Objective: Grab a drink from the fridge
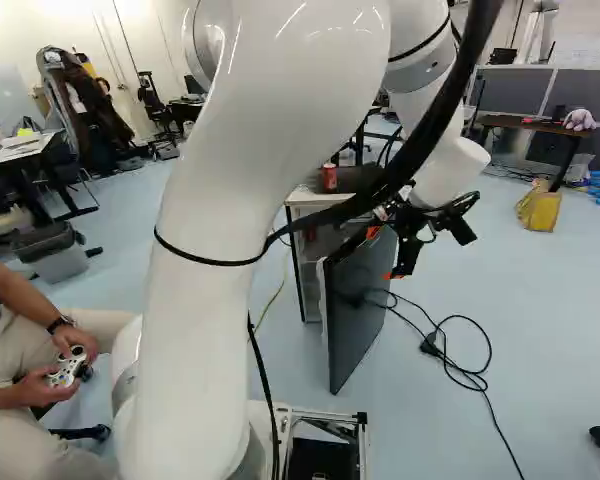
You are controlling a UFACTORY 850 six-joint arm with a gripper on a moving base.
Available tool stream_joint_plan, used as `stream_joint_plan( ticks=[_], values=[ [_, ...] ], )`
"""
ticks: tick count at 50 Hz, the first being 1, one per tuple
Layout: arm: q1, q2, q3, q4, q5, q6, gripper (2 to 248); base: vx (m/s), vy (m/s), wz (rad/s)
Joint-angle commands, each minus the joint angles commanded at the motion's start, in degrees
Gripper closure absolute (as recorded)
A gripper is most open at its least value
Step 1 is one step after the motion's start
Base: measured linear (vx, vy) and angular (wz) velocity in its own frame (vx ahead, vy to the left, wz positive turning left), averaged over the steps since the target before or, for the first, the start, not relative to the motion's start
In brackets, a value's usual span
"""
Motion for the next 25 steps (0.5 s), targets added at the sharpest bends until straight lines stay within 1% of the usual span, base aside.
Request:
stream_joint_plan(
  ticks=[25],
  values=[
    [3.10, 0.86, 1.36, 0.00, 0.00, 0.00, 3, 0.000, 0.000, 0.000]
  ],
)
